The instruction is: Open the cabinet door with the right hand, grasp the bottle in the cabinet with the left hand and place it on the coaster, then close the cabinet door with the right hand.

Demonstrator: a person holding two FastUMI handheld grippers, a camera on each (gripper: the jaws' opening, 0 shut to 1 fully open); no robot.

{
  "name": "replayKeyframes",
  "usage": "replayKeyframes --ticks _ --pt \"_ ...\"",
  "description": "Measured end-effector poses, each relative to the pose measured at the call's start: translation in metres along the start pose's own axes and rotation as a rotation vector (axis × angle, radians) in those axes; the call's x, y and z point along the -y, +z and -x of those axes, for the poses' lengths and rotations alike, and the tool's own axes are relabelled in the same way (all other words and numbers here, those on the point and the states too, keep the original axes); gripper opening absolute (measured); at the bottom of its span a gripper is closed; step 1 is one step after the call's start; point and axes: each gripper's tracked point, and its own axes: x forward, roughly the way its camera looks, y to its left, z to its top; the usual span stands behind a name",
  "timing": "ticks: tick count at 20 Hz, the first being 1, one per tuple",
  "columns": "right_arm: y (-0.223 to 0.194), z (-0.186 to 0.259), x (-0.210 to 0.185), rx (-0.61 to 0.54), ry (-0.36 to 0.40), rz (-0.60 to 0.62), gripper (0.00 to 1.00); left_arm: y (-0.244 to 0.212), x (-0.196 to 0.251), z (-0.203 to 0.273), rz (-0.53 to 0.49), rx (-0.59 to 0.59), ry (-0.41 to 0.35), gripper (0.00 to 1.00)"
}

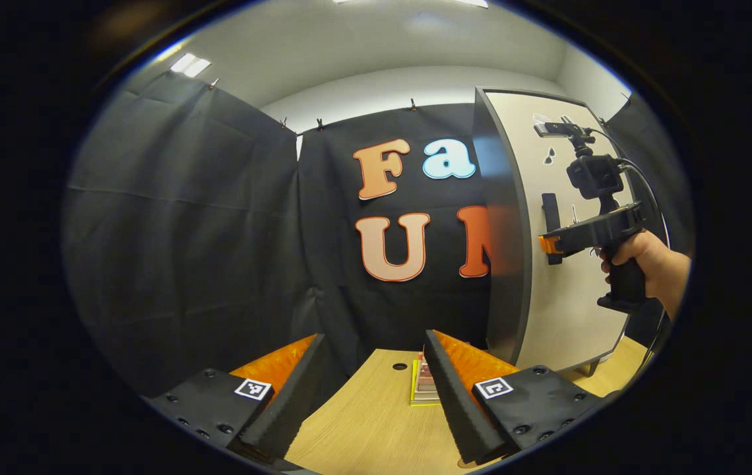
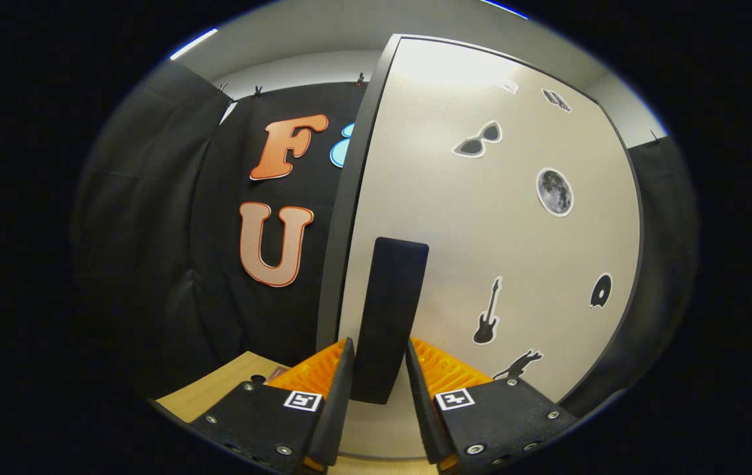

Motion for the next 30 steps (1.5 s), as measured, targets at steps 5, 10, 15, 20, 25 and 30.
replayKeyframes --ticks 5,10,15,20,25,30 --pt "-0.008 -0.002 0.002 -0.03 0.008 -0.081 0.33 -0.003 0.0 -0.005 0.0 0.0 -0.019 0.96" --pt "-0.003 0.013 -0.003 -0.015 0.066 -0.095 0.26 -0.004 0.003 -0.014 -0.015 -0.002 -0.046 0.99" --pt "-0.003 0.051 -0.009 -0.036 0.237 -0.134 0.26 -0.002 0.008 -0.02 -0.026 -0.002 -0.033 0.96" --pt "-0.005 0.089 -0.003 -0.032 0.334 -0.101 0.26 0.009 0.051 -0.014 -0.002 0.01 -0.044 0.93" --pt "-0.001 0.113 0.004 -0.043 0.394 -0.136 0.26 0.025 0.107 -0.023 -0.027 0.04 -0.124 0.99" --pt "-0.001 0.128 0.014 -0.009 0.461 -0.122 0.26 0.028 0.167 -0.022 -0.047 0.046 -0.229 0.94"
